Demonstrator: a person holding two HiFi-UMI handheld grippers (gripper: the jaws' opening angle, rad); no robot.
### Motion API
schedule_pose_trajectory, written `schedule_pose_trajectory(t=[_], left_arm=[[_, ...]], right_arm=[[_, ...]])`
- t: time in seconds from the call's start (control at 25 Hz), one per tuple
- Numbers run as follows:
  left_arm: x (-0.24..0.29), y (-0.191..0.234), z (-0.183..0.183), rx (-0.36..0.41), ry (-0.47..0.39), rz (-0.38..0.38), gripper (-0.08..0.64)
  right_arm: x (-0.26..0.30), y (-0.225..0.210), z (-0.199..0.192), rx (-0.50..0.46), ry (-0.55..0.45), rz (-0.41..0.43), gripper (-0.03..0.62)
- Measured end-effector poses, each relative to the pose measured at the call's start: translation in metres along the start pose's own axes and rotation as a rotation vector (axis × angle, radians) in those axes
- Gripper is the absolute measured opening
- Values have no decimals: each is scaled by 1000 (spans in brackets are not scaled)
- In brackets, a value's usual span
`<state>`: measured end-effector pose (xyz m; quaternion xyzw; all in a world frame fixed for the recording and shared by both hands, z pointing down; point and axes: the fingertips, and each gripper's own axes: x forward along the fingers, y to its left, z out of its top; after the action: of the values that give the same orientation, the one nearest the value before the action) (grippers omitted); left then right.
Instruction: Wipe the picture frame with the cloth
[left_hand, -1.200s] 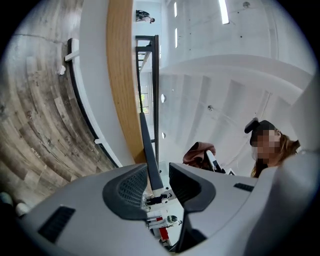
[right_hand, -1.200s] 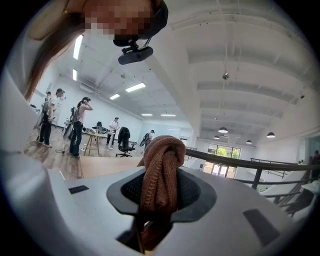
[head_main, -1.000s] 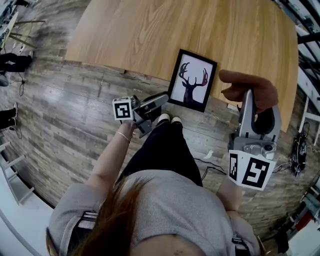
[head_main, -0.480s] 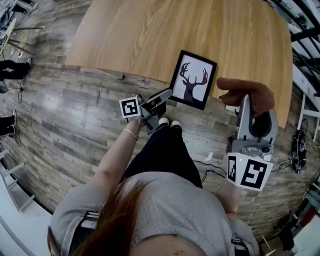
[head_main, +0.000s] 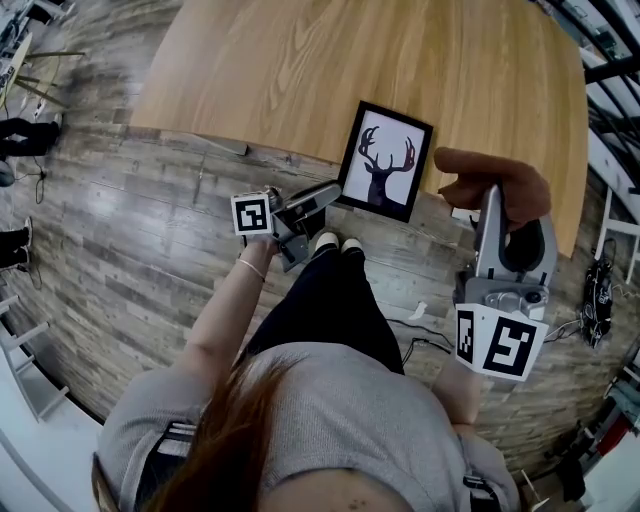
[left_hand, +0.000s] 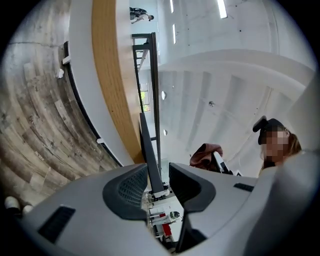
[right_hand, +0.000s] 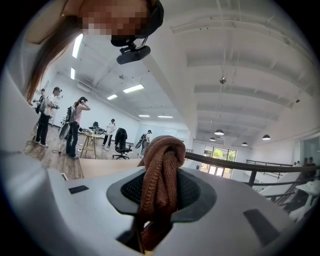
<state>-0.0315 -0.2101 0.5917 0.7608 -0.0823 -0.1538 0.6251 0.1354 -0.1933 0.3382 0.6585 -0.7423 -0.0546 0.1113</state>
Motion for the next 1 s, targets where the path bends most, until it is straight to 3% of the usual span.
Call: schedule_pose_trajectory(t=[0.12,0.28,0.72,0.88,1.0], left_arm=[[1,-4,0,-31,-7,-59,123],[1,-5,0,-45,8,-108,189],[-22,8,8,-62,-66,-56,196],[-46,-2,16,16,-100,13,195],[-53,-42,34,248,-111,73,195]], right_arm=[[3,4,-3,2,5,9,133],[7,11,-4,3,11,22,133],[5,18,-11,16,24,38,133],[-1,18,-6,23,12,31,133],[-9,18,-2,40,-12,22,133]])
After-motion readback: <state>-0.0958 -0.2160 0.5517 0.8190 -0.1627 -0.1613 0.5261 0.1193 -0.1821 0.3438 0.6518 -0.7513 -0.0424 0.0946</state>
